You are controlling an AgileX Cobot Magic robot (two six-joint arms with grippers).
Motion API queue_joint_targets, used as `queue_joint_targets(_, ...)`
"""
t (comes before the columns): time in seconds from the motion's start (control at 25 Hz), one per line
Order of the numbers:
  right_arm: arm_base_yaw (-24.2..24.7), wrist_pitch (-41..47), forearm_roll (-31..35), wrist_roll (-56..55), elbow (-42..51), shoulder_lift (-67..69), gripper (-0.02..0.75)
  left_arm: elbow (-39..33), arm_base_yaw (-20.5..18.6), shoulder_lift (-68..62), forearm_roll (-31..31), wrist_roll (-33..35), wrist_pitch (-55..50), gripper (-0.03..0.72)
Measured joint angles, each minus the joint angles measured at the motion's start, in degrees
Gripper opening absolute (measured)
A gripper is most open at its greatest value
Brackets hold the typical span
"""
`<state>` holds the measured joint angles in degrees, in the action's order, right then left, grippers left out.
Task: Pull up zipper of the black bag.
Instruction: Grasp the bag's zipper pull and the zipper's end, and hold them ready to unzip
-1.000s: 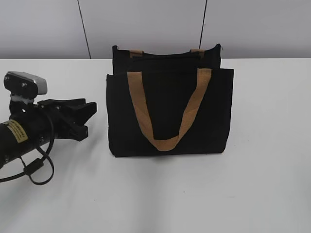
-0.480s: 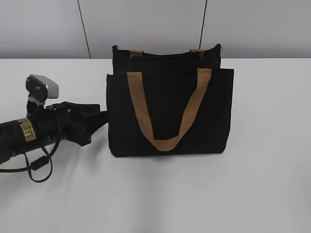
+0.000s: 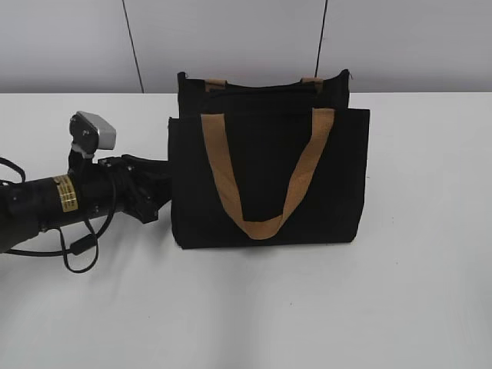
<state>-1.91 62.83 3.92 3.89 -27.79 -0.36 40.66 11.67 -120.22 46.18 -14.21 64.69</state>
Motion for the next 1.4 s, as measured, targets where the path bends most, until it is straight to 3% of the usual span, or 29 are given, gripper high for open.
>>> queue_joint_targets(0.68, 0.0, 0.0, 0.0, 0.0, 0.0, 0.0, 0.309, 3.7, 0.4, -2.3, 2.6, -0.1, 0.9, 0.301)
queue_joint_targets(1.08, 0.0, 0.0, 0.0, 0.0, 0.0, 0.0, 0.309, 4.0, 1.1, -2.3, 2.6, -0.5, 0.2, 0.132)
queue_joint_targets(1.4, 0.0, 0.0, 0.0, 0.0, 0.0, 0.0, 0.309, 4.0, 1.1, -2.3, 4.8, -2.1, -1.6, 0.126)
